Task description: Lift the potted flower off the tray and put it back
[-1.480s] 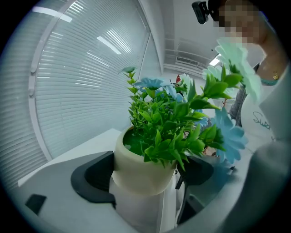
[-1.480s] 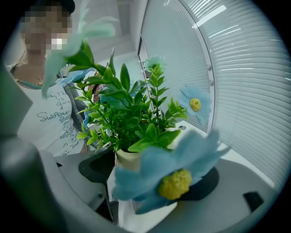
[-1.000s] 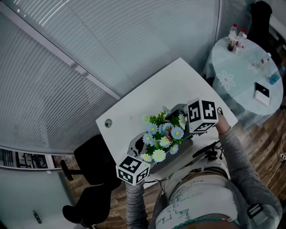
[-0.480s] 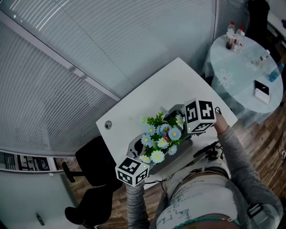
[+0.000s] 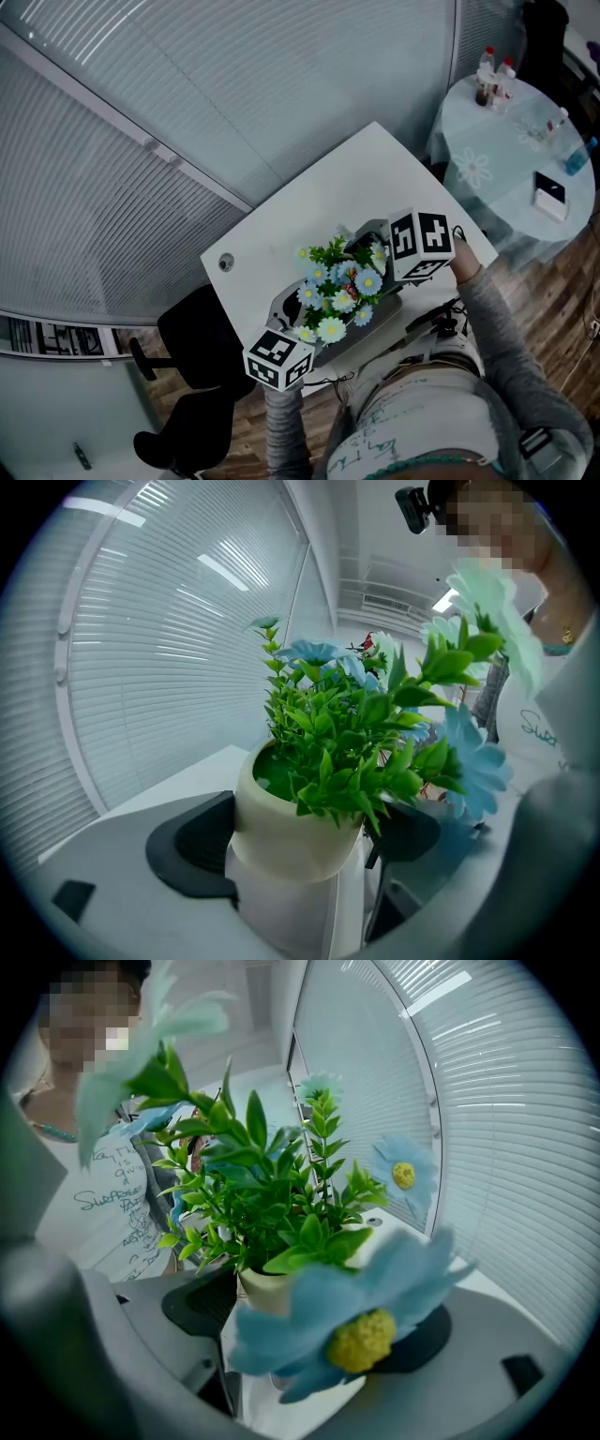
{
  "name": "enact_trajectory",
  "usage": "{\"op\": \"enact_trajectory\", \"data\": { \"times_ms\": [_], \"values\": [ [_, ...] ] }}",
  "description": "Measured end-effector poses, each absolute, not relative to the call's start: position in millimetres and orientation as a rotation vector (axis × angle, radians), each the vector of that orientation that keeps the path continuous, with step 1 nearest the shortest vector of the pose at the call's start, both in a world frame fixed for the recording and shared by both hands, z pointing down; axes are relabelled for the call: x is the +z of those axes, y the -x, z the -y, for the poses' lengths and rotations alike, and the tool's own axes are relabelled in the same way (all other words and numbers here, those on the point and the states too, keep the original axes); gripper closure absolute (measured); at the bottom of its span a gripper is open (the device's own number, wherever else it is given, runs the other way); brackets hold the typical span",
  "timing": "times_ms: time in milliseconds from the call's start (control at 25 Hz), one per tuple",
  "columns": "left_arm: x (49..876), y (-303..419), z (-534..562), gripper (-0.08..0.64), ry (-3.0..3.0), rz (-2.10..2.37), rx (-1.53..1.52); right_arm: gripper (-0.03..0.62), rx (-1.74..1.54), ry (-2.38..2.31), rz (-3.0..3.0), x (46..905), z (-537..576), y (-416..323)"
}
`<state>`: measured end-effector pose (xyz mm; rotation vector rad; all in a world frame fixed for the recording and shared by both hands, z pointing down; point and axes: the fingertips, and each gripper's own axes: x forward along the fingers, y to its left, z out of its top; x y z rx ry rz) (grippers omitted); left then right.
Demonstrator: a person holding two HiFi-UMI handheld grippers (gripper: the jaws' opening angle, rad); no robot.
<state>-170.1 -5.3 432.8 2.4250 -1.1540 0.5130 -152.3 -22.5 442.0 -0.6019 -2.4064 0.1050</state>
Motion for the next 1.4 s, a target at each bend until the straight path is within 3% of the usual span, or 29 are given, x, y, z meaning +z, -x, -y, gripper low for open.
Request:
{"op": "enact_trajectory", "data": {
  "times_ms": [320, 1400],
  "values": [
    [431, 165, 8, 0.117, -2.438, 1.153, 0.513, 0.195, 0.093, 0.592, 2.402, 440, 25, 146],
    [435, 47, 60, 0.117, -2.450, 1.162, 0.560, 0.195, 0.030, 0.581, 2.404, 442, 77, 29]
  ]
}}
